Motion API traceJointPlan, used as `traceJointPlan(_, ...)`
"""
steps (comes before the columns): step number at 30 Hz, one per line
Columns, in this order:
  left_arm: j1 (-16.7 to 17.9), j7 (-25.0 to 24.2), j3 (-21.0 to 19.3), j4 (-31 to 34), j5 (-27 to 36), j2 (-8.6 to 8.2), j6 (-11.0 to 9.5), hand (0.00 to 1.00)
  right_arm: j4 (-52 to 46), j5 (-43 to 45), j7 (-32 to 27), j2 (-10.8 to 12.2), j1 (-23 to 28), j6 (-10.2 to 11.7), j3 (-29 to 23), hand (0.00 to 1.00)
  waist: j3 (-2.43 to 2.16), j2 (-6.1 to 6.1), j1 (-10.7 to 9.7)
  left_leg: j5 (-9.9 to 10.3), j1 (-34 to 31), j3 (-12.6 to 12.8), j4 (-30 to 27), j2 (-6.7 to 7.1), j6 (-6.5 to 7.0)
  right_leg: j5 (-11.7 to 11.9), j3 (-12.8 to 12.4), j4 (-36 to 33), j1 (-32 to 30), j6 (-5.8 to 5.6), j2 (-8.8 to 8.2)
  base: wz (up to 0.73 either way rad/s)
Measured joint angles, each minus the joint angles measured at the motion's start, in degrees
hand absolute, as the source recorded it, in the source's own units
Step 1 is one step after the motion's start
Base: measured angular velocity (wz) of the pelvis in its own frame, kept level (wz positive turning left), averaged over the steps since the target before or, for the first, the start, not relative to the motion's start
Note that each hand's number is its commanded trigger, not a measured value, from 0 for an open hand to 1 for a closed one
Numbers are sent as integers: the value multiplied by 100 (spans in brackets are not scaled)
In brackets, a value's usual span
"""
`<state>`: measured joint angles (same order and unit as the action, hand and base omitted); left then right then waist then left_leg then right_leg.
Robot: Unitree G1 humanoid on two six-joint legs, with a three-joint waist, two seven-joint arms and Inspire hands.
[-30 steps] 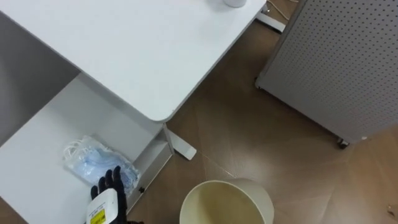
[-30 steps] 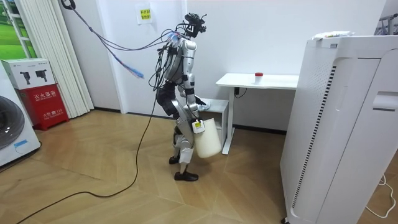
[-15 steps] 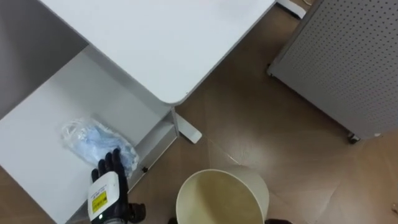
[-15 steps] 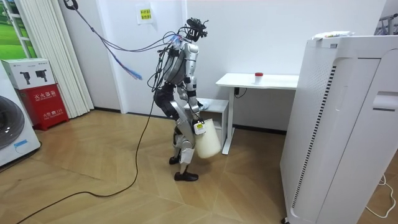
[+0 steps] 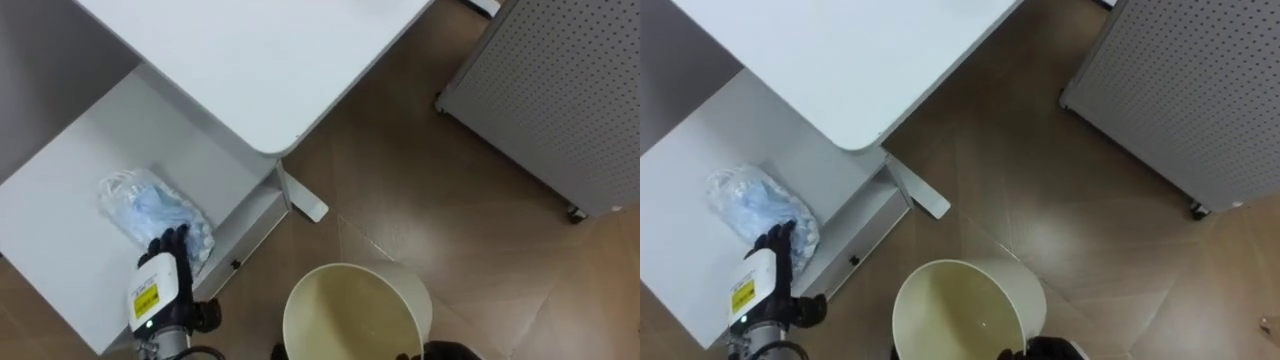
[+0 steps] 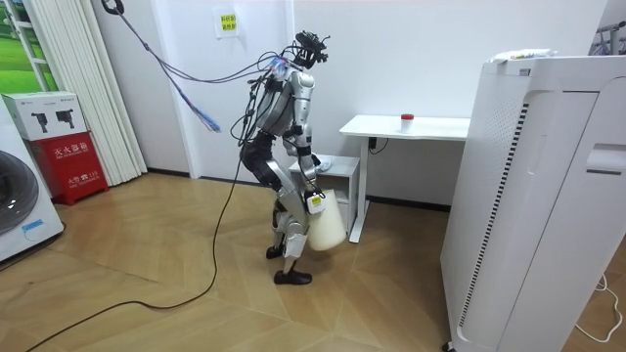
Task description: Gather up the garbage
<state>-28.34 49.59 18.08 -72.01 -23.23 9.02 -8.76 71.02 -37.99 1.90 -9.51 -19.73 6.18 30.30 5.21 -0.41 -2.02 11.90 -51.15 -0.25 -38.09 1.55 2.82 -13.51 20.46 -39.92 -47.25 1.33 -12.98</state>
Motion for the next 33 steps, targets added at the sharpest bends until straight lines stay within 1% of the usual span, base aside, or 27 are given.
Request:
traceJointPlan(2, -80, -4, 6, 3, 24, 75, 9, 100, -6, 1, 1, 4, -1, -3, 23, 100, -1, 0, 14, -1, 1, -1, 5, 1, 1, 0, 1, -1, 1, -1, -6, 0)
traceJointPlan(5, -95, -10, 14, 12, 102, 171, 13, 100, -8, 6, 5, 4, -2, -4, 60, 100, -1, -2, 19, -1, 4, 3, 25, 6, 3, 1, 8, 4, 2, -3, -14, 0)
traceJointPlan(11, -49, -150, 11, -9, 134, 145, 89, 100, -6, 4, 3, 7, -3, -10, 61, 100, -2, -3, 6, -2, 35, 7, 43, 8, 3, -5, 12, 5, 32, -13, -15, 1)
traceJointPlan(16, 0, -401, 14, -118, 128, 64, 101, 100, 13, 11, 81, 9, -16, -96, 62, 100, -2, -7, -3, -2, 159, 26, 95, 9, 3, -11, -18, 34, 124, -22, -13, -1)
traceJointPlan(19, 74, -408, 18, -122, 123, 52, 104, 100, 13, 2, 127, 10, -19, -99, 70, 100, 0, -14, -38, -10, 181, 47, 126, 8, 1, -12, -27, 41, 128, -23, -16, 0)
traceJointPlan(23, 78, -292, 91, -114, 97, 60, 101, 100, 11, 6, 129, 36, -38, -71, 64, 100, 2, -20, -109, -16, 184, 99, 150, 0, 0, -12, -24, 59, 127, -23, -15, 0)
traceJointPlan(26, 75, -233, 296, -109, 107, 49, 39, 100, 12, 0, 125, 47, -36, -2, 68, 100, 0, -23, -164, -20, 195, 136, 183, -10, 7, -10, -32, 99, 129, -27, -12, 0)
traceJointPlan(29, 81, -221, 444, -108, 118, 32, -82, 100, 14, 28, 117, 108, -37, 39, 63, 100, -1, -26, -249, -21, 228, 201, 219, -46, 11, -3, -48, 120, 147, -35, -9, -2)
traceJointPlan(31, 108, -224, 515, -111, 122, -34, -153, 100, 54, 37, 118, 125, -28, 41, 70, 100, 1, -31, -263, -21, 347, 233, 275, -48, 12, -3, -70, 141, 233, -36, -8, -5)
traceJointPlan(33, 183, -262, 536, -99, 125, -193, -291, 100, 145, 113, 125, 159, -24, 74, 97, 100, 2, -33, -250, -21, 541, 301, 312, -91, 12, 1, -98, 244, 410, -44, 18, -8)
